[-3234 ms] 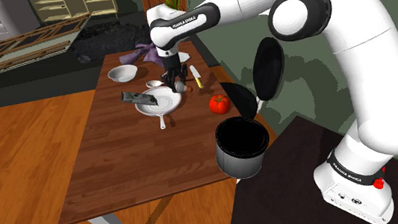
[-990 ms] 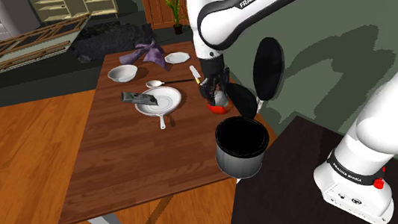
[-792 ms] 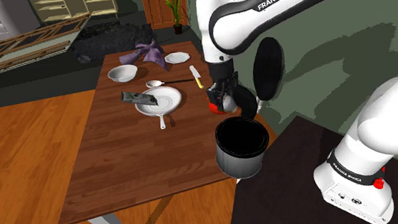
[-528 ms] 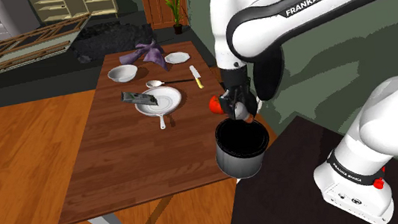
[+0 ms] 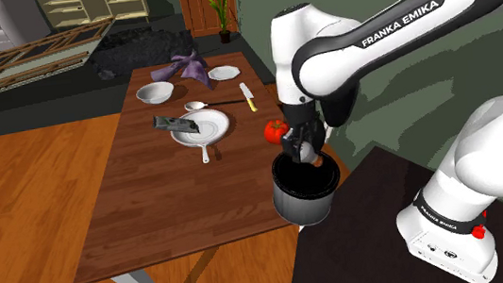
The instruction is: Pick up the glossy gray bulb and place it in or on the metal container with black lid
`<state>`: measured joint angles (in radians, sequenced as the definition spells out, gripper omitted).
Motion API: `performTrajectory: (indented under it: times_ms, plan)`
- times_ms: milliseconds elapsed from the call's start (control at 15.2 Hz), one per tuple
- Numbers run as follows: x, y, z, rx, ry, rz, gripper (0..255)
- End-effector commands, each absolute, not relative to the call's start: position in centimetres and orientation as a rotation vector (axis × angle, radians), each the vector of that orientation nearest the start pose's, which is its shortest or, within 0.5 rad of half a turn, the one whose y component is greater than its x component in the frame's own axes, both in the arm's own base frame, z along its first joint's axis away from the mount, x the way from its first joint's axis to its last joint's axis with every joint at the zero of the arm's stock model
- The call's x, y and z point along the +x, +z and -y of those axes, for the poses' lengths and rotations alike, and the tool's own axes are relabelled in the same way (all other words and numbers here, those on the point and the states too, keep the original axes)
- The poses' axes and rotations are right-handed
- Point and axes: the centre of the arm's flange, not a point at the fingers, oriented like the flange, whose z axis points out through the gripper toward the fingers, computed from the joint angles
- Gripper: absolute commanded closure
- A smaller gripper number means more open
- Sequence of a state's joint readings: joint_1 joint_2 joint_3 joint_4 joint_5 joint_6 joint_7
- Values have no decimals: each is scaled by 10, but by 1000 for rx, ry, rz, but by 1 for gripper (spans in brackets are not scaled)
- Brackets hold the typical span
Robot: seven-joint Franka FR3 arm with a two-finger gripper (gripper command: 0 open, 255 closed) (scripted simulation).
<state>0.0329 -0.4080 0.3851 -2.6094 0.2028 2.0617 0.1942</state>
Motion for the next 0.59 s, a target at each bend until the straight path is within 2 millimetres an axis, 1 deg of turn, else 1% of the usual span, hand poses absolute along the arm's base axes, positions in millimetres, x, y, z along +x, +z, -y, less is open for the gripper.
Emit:
performTrajectory:
  times_ms: [0,264,330,528]
  plan:
    - [349,356,-160,-3155,247,114,255]
    - [349,334,-160,-3155,247,114,255]
    - [349,326,-160,-3155,247,114,255]
    - [349,326,-160,-3155,247,114,255]
